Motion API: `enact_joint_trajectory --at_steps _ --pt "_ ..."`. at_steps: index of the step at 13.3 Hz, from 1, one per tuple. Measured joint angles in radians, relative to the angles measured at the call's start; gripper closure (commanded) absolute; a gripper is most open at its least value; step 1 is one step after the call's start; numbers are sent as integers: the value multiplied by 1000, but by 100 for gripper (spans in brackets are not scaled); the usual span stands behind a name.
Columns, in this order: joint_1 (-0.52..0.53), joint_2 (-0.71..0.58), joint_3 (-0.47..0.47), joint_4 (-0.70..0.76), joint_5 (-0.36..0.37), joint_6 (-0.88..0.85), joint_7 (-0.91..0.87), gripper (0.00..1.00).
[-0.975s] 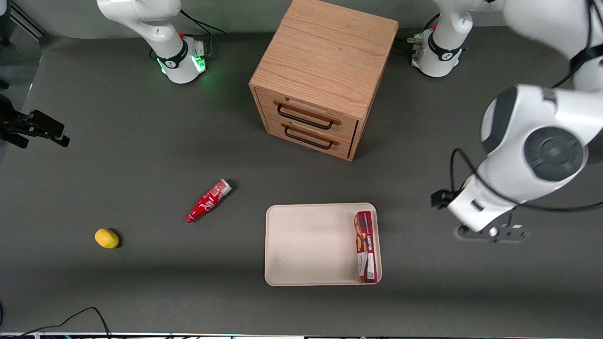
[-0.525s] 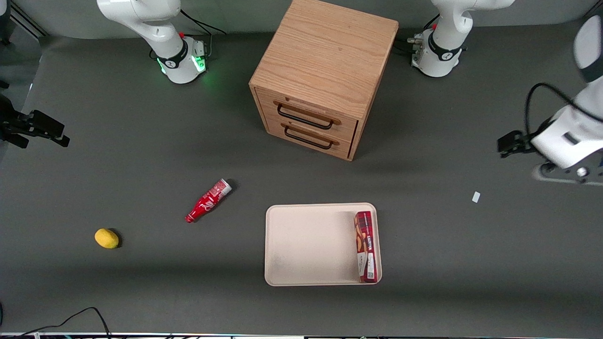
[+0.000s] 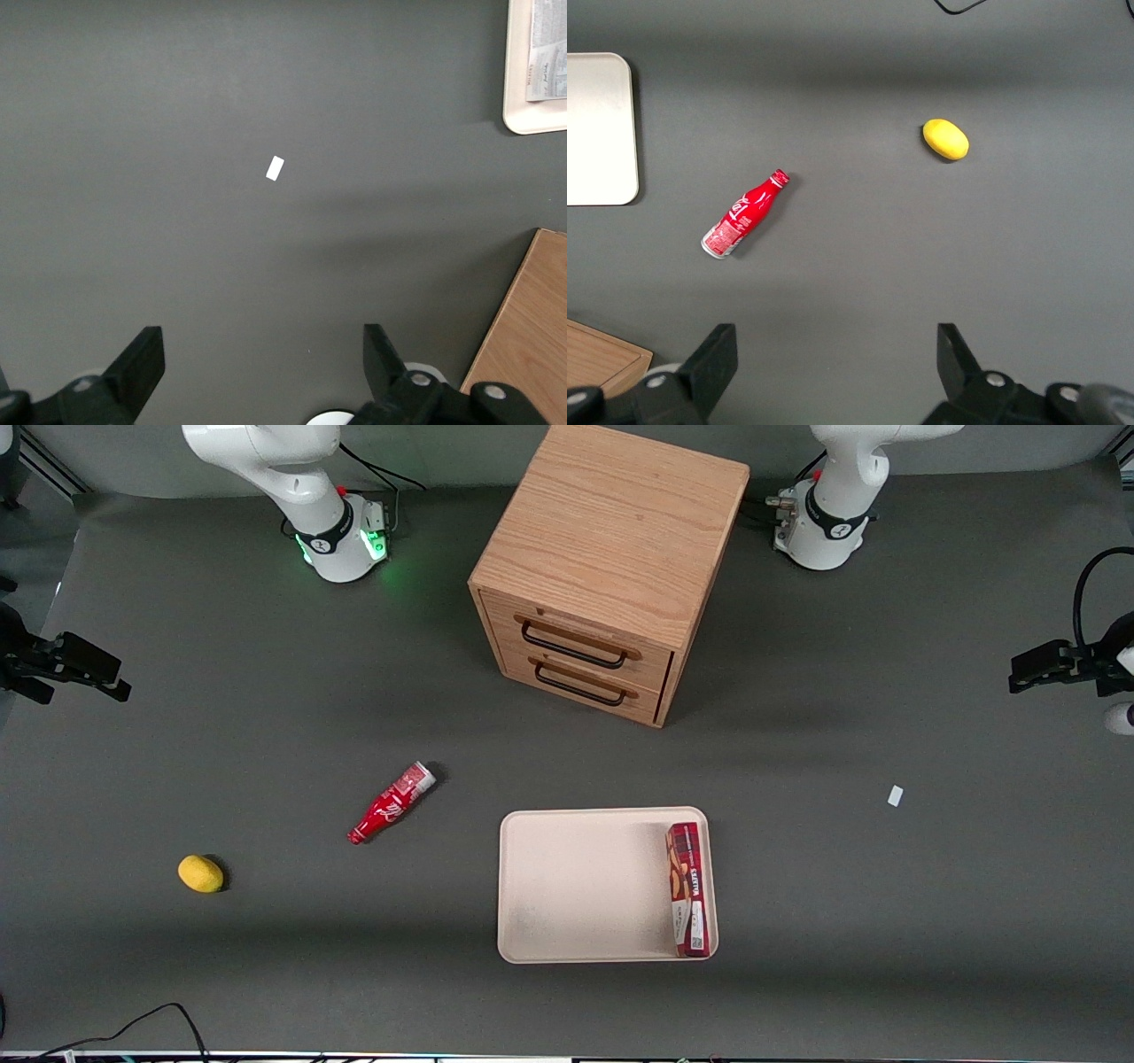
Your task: Place red cookie box on tray
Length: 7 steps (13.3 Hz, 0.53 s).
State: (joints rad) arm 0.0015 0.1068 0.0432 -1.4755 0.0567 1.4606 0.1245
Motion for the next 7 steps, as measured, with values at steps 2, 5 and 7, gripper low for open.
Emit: enact_joint_trajectory --at_steps 2,5,7 --pt "-44 0 41 0 -1 -1 0 0" --pt "-61 2 50 -3 0 -2 0 0" --pt "-61 2 55 -6 0 -3 0 0"
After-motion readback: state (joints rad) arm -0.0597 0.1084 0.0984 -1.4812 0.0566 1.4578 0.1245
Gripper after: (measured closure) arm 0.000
